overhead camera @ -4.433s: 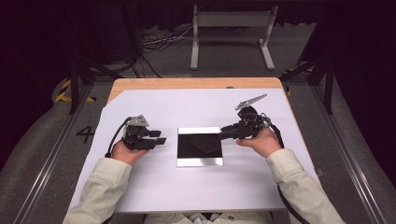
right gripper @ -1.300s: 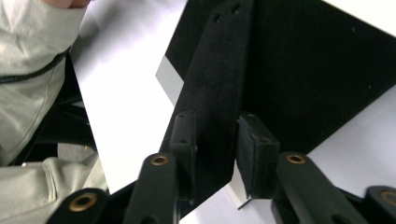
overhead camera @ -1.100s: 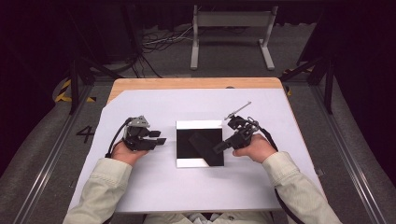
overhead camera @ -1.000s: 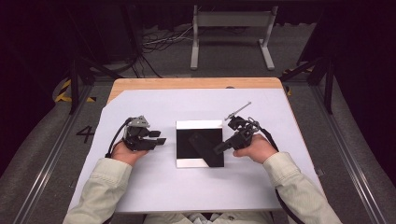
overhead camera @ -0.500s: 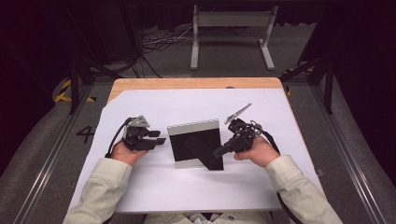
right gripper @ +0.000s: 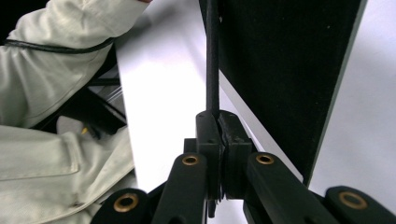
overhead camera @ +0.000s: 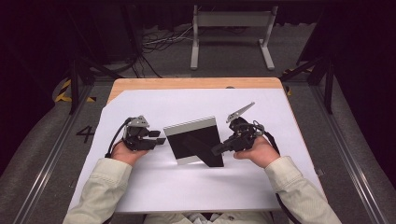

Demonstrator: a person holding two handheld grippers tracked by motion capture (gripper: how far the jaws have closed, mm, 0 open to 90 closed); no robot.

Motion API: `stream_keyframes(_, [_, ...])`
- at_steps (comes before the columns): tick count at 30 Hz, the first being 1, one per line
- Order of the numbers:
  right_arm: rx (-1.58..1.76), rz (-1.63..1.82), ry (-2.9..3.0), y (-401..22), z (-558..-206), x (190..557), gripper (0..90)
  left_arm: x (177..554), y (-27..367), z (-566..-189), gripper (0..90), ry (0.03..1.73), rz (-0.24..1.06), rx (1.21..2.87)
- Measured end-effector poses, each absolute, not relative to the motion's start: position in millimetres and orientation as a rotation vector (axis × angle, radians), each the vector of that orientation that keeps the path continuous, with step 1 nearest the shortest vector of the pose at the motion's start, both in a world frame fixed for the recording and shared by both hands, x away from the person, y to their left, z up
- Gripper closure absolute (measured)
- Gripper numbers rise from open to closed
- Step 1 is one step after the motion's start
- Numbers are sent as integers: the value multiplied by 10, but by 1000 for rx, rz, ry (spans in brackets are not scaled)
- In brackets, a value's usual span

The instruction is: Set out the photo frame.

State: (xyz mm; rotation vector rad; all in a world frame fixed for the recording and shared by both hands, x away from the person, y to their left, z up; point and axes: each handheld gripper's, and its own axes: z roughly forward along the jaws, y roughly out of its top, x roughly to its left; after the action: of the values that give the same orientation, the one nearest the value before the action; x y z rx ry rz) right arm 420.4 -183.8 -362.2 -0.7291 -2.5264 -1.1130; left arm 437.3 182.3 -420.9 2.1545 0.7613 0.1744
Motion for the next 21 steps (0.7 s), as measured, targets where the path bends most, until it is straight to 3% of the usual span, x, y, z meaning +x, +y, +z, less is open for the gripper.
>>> stream_keyframes(21, [-612, -1229, -2765, -1947, -3587, 4149, 884, 4370, 1818, -4211, 556, 763, 172, 2158])
